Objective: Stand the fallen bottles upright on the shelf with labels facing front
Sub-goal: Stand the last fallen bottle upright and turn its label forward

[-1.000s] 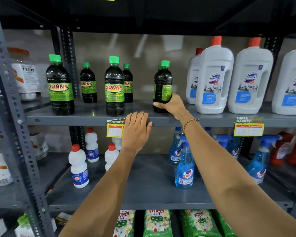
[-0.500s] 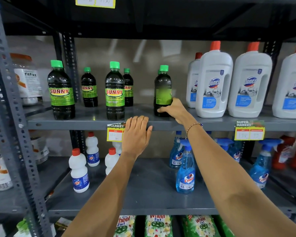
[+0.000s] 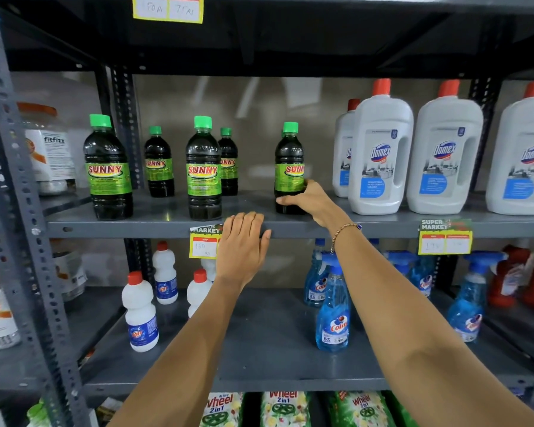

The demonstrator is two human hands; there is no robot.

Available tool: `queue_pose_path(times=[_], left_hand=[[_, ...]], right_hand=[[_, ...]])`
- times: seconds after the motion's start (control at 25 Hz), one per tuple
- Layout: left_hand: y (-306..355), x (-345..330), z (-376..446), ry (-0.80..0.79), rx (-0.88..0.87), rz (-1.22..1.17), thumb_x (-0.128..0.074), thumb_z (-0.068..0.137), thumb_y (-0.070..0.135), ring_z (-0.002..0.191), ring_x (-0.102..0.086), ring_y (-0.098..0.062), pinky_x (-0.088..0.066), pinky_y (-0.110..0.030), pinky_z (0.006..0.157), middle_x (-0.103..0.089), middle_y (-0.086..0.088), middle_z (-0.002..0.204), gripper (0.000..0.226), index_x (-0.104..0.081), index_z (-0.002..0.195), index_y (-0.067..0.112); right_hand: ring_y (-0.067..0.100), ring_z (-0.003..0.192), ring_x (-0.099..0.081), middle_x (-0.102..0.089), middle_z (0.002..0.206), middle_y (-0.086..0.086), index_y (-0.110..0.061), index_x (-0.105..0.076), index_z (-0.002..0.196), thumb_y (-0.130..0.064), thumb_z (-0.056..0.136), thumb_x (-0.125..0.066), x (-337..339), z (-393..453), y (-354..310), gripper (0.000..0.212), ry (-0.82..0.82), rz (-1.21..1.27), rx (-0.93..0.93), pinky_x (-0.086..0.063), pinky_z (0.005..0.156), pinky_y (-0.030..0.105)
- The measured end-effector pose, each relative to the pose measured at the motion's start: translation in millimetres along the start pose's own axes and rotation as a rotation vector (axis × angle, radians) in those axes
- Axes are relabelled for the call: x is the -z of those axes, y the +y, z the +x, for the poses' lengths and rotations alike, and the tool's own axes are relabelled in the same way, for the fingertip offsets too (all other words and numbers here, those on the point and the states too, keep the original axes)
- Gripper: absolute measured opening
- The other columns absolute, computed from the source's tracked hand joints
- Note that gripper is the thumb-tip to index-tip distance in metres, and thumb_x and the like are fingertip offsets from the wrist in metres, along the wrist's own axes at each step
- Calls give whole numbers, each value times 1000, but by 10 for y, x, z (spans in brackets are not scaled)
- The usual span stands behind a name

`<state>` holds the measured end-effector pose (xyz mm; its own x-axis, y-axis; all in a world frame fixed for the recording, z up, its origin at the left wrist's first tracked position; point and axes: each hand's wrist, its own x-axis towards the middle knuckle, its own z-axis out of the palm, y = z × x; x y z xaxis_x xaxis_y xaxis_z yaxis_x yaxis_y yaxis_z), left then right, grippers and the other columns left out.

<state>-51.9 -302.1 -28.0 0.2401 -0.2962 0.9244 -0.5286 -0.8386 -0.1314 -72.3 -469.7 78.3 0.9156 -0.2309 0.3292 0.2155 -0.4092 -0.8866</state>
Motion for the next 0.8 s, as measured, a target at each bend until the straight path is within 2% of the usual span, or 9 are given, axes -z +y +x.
queue_pose_path(times=[0.08, 0.2, 0.28, 0.36, 0.44, 0.52, 0.64, 0.72, 0.8], left_hand=[[1, -11, 0, -6, -7, 8, -39, 97, 33, 104, -58, -31, -34, -39, 98, -64, -10, 113, 38, -59, 115, 6], [20, 5, 5, -14, 10, 8, -40, 96, 33, 102, -58, -29, -35, -38, 95, -64, -10, 112, 36, -60, 113, 7], [49, 49, 53, -6, 61, -31, -39, 97, 34, 95, -59, -27, -37, -37, 89, -65, -7, 106, 34, -61, 107, 10], [101, 120, 193, 3, 143, -92, -36, 97, 37, 88, -60, -26, -39, -36, 81, -66, -4, 101, 37, -62, 102, 13], [150, 225, 417, -23, 211, -171, -37, 97, 38, 91, -60, -25, -42, -35, 77, -66, -4, 103, 37, -62, 106, 12], [153, 258, 674, -158, 293, -294, -44, 97, 36, 108, -57, -26, -46, -38, 83, -62, -6, 119, 38, -55, 122, 10], [54, 171, 1037, -524, 528, -560, -55, 93, 37, 125, -48, -30, -42, -39, 97, -51, -14, 137, 58, -40, 138, 4], [27, 121, 1138, -685, 555, -679, -61, 90, 37, 120, -54, -28, -43, -35, 95, -57, -15, 130, 54, -50, 130, 3], [39, 106, 1138, -684, 497, -724, -64, 89, 30, 111, -60, -27, -45, -31, 89, -65, -14, 117, 40, -60, 118, 3]], right_hand=[[25, 111, -62, -69, 114, 13, -6, -63, 114, -6, 70, -82, 30, 15, 14, 48, -5, 16, -1, -44, 87, 27], [17, 99, -62, -67, 104, 2, -7, -59, 115, -21, 62, -89, 6, 6, 40, 62, 72, -42, 1, -45, 83, 27], [16, 97, -61, -67, 104, 2, -8, -59, 116, -27, 60, -90, -19, -10, 36, 67, 94, -64, 10, -47, 83, 27], [21, 104, -64, -70, 108, 6, -9, -61, 115, -32, 57, -90, 0, 11, 47, 69, 56, -41, 21, -51, 92, 33], [26, 110, -64, -70, 113, 13, -6, -63, 115, -23, 68, -85, 61, -9, 41, 54, -33, 19, 46, -49, 101, 39], [29, 115, -61, -66, 122, 18, -2, -59, 121, -9, 82, -74, 150, -36, 45, 43, -74, 92, 27, -46, 105, 40], [28, 114, -60, -62, 126, 20, 4, -53, 128, 2, 89, -62, 224, -47, 60, 41, -42, 110, 4, -46, 104, 38], [31, 118, -60, -62, 126, 23, 6, -53, 128, 4, 89, -60, 221, -22, 71, 40, -11, 109, -14, -46, 104, 40], [32, 118, -60, -62, 125, 24, 6, -53, 128, 4, 88, -61, 204, -4, 71, 41, 2, 122, -19, -47, 104, 41]])
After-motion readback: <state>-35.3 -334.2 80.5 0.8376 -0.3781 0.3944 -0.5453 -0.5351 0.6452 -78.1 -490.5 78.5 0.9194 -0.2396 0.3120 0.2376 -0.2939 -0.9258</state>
